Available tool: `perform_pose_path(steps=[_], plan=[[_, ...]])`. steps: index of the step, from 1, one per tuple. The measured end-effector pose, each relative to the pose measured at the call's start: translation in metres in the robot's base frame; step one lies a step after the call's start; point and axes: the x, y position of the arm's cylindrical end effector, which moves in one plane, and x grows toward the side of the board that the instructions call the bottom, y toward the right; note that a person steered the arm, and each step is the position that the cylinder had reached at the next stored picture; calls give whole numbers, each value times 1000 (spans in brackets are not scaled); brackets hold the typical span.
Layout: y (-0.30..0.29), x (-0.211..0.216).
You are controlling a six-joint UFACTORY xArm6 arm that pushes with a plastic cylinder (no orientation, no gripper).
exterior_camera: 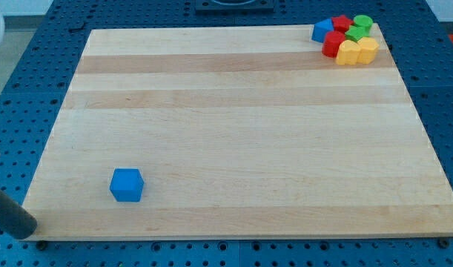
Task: Push the blue cube closer to red circle
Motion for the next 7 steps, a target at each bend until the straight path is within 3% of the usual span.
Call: perform_pose_path(steps=[3,7], plan=[[117,-17],[120,-148]])
